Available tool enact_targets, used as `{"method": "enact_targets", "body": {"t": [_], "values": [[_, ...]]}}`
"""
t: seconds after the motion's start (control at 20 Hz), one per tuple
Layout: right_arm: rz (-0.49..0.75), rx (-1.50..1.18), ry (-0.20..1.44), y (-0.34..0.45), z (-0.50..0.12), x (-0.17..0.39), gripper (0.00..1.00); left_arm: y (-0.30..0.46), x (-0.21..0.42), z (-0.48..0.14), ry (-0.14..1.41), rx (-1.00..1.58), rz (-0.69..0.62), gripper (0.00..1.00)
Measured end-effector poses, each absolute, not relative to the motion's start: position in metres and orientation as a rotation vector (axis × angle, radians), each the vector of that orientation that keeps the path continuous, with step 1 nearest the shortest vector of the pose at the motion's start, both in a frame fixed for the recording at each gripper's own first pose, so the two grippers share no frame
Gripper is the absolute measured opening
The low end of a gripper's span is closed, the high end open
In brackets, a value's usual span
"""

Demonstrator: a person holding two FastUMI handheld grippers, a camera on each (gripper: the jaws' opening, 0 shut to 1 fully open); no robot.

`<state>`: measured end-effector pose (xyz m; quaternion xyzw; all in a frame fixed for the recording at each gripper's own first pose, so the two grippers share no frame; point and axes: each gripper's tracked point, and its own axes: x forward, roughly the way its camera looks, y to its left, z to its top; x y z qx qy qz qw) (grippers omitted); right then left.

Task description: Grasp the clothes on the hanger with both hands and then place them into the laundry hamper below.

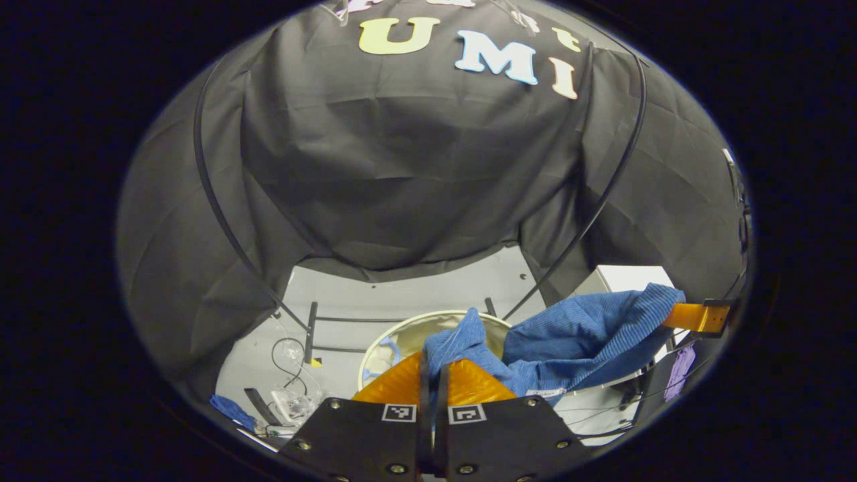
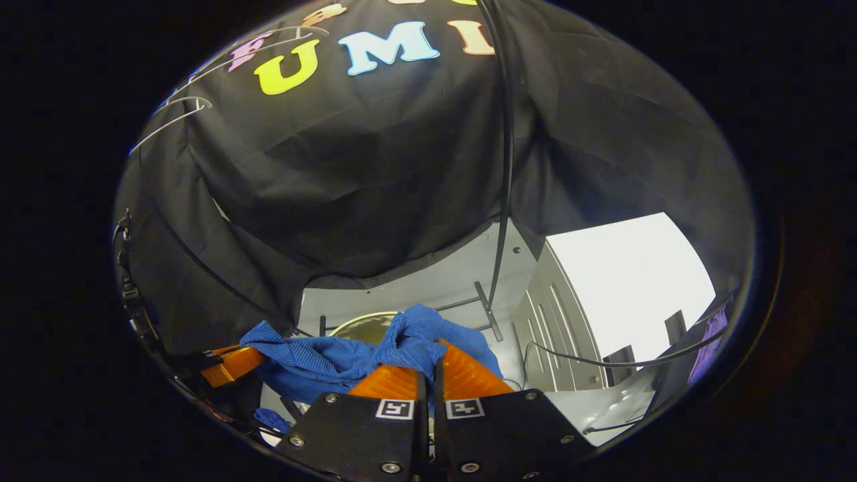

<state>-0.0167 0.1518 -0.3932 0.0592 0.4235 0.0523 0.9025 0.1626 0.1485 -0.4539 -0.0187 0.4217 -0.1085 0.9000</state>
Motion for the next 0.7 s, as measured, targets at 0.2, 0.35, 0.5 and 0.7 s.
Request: {"method": "enact_targets", "body": {"t": [0.2, 0.35, 0.5, 0.7], "values": [[0.117, 0.111, 0.896, 0.151, -0.396, -0.02, 0.04, 0.151, 0.165, -0.462, 0.889, -0.043, -0.219, 0.02], [0.12, 0.12, 0.909, 0.152, -0.395, -0.021, 0.03, 0.151, 0.166, -0.465, 0.898, -0.061, -0.214, 0.02], [0.13, 0.106, 0.918, 0.15, -0.396, -0.021, 0.05, 0.151, 0.169, -0.466, 0.899, -0.052, -0.218, 0.02], [0.139, 0.087, 0.935, 0.149, -0.397, -0.022, 0.05, 0.153, 0.165, -0.473, 0.911, -0.065, -0.211, 0.06]]}}
